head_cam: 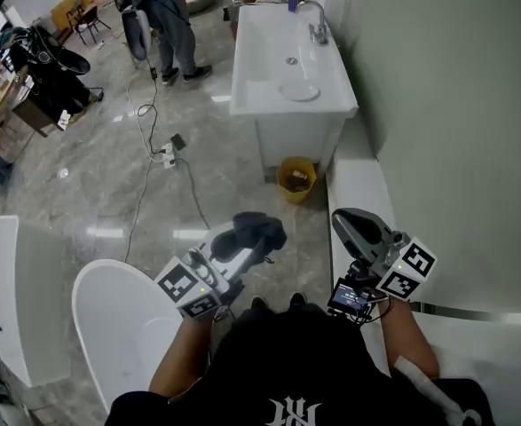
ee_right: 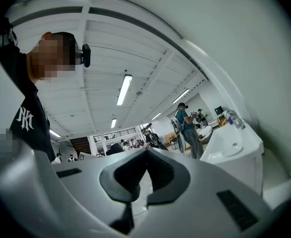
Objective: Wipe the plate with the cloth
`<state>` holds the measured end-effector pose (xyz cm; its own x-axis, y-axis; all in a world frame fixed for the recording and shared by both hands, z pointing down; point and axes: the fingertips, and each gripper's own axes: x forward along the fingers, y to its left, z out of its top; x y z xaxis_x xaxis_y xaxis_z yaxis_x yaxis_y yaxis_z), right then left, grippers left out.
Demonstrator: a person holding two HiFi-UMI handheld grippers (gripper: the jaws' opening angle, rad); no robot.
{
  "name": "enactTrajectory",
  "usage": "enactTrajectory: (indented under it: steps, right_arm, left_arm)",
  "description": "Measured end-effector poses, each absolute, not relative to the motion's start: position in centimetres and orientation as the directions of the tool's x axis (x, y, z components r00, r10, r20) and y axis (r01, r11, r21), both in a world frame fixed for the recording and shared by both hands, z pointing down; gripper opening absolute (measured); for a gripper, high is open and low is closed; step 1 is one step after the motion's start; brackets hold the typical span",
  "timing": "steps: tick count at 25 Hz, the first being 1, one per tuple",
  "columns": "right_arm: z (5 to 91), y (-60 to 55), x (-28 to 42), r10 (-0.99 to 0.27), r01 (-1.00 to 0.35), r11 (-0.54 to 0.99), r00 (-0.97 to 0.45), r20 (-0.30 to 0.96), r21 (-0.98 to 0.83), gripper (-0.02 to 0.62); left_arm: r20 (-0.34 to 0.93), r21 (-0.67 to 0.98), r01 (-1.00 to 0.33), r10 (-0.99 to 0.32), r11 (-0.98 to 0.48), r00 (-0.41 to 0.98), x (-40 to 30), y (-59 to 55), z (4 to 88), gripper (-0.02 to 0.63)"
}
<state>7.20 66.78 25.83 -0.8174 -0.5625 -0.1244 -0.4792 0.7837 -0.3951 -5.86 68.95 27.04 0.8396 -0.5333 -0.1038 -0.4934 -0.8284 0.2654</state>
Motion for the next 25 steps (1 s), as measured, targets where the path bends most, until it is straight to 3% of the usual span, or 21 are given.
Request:
enactTrajectory:
  steps: [9, 18, 25]
  right_arm:
    - [27.8, 65.4, 12.3, -0.581, -0.49, 0.772, -0.803, -0.134, -0.405, 0.005]
    - [28.9, 58.3, 17.5, -0.66, -0.578, 0.714, -0.744, -0.104, -0.394, 0.006]
    - [30.6, 49.5, 16.6, -0.675, -0.592, 0.696, -0.732, -0.089, -0.407, 0.006]
  left_arm:
    - [-0.092, 0.292, -0.48, -0.524, -0.827, 0.847, -1.1, 67.4, 29.0, 0.064]
    - [0.001, 0.304, -0.526, -0.552, -0.794, 0.834, 0.7, 63.2, 31.2, 0.064]
    - [0.012, 0.328, -0.531, -0.558, -0.782, 0.83, -2.1, 55.7, 33.3, 0.064]
